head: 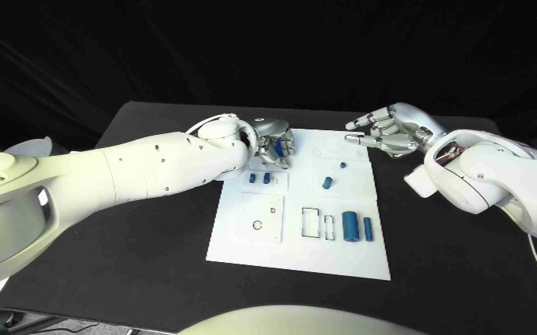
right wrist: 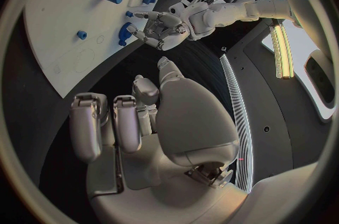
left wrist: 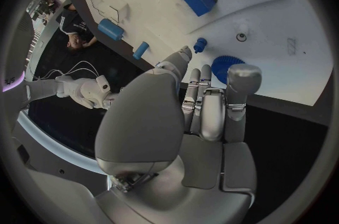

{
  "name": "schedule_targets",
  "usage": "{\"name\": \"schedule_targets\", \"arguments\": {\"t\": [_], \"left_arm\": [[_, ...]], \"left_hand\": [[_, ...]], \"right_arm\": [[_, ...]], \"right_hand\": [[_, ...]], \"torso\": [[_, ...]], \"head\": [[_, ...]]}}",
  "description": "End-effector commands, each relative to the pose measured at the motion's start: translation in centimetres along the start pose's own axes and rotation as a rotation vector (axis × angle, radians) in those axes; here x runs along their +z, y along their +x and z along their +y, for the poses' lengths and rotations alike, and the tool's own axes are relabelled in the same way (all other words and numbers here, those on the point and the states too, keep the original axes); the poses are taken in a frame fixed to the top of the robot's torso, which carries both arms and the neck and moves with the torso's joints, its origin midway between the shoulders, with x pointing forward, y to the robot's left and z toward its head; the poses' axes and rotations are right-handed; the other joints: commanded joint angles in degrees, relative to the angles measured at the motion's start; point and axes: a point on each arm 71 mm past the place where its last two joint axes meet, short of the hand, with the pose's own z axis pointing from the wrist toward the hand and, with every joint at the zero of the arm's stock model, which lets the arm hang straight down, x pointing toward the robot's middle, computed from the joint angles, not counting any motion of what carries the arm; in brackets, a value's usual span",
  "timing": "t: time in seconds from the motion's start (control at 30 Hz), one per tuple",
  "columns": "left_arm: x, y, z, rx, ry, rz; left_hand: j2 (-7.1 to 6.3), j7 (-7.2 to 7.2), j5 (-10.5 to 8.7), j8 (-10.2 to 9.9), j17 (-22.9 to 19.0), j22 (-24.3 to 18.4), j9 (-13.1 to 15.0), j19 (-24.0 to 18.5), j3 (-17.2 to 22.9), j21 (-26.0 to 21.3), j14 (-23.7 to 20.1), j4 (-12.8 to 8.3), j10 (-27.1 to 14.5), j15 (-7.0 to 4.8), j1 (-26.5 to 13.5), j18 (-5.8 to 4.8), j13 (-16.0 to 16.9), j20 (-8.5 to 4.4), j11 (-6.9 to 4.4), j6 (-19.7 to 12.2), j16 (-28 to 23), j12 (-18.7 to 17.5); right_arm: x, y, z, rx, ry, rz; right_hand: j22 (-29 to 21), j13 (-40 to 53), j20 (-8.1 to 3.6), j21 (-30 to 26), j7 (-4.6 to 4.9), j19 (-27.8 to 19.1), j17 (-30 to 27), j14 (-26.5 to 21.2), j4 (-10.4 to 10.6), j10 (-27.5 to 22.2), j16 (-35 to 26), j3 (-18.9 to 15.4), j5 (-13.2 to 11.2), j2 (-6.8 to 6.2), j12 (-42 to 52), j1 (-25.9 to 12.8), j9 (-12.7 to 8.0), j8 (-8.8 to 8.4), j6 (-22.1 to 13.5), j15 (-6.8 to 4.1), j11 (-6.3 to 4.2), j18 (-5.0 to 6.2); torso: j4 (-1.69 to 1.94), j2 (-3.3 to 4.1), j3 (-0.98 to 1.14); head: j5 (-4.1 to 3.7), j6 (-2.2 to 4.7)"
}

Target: Assemble the parts on the task board

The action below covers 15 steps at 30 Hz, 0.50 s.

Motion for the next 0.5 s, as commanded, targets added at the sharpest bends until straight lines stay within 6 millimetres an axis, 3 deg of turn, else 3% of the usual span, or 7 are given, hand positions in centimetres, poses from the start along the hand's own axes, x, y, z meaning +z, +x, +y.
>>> {"name": "schedule_targets", "arguments": {"t": [0.03, 0.5], "left_arm": [[0.11, 0.40, 0.08, 0.054, -0.020, 0.053], [0.39, 0.70, -0.07, 0.061, -0.029, 0.073]], "left_hand": [[0.13, 0.01, -0.17, -0.40, -0.32, 0.98, -0.22, 0.69, 0.07, 1.07, 2.28, 0.01, 0.70, -0.26, -0.47, -1.18, -0.37, 0.05, 0.03, 0.76, 0.07, -0.41], [1.03, -0.25, -0.04, -0.81, -1.77, 4.10, -1.02, 1.72, 2.28, 4.35, 2.35, -0.46, 3.42, -0.66, 0.46, -1.76, -1.76, -0.30, -0.40, 2.94, -0.35, -1.31]], "right_arm": [[0.03, 0.12, 0.09, -0.004, -0.009, 0.007], [0.06, 0.17, 0.13, -0.003, -0.011, 0.010]], "right_hand": [[4.41, -0.01, -0.20, -0.16, 0.02, 0.67, 7.58, 4.27, -0.10, -0.16, -0.33, -0.33, 0.18, 0.33, -0.26, 0.23, 0.01, -0.11, 0.37, -0.23, -0.06, 0.28], [4.45, 0.04, -0.20, -0.14, 0.01, 0.69, 7.62, 4.28, -0.14, -0.13, -0.31, -0.32, 0.25, 0.38, -0.19, 0.31, 0.01, -0.09, 0.39, -0.24, -0.07, 0.27]], "torso": [[0.04, -0.02, 0.00], [0.00, -0.04, 0.01]], "head": [[0.03, -0.11], [0.22, -0.07]]}}
